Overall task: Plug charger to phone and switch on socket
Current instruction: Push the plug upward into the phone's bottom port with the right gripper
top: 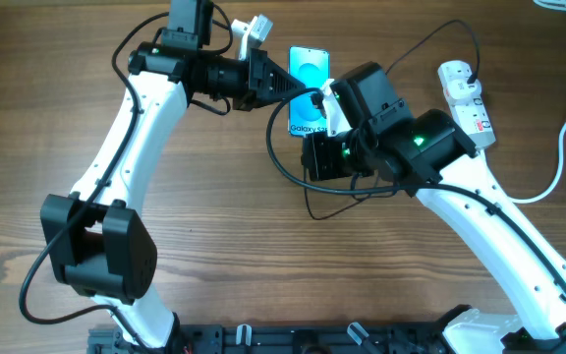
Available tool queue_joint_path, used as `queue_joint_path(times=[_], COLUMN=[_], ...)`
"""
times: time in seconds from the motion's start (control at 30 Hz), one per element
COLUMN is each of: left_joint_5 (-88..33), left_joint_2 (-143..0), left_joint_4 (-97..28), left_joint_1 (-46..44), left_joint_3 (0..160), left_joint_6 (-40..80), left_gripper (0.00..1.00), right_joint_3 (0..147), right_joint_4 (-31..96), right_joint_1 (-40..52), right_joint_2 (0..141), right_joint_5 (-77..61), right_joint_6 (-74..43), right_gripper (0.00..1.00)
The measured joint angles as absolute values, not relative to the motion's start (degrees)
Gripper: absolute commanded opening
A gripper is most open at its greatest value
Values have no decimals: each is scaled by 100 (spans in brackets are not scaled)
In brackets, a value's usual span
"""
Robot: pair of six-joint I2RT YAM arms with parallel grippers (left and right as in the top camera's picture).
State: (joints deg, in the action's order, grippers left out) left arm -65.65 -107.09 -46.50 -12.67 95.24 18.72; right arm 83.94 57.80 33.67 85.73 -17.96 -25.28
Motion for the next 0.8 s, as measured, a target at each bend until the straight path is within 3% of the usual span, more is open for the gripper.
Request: queue_joint_path(times=[0.8], left_joint_5=[-6917], left_joint_2=[-10709], left_joint_4=[-4580], left_joint_1=[-1076], left_joint_3=[9524], left_joint_6=[1850], left_gripper=[4], right_joint_3=[8394], right_joint_4=[5909], right_joint_1=[3367], right_joint_2=[8573], right_joint_5=[-1796], right_joint_6=[-2528], right_gripper=[4])
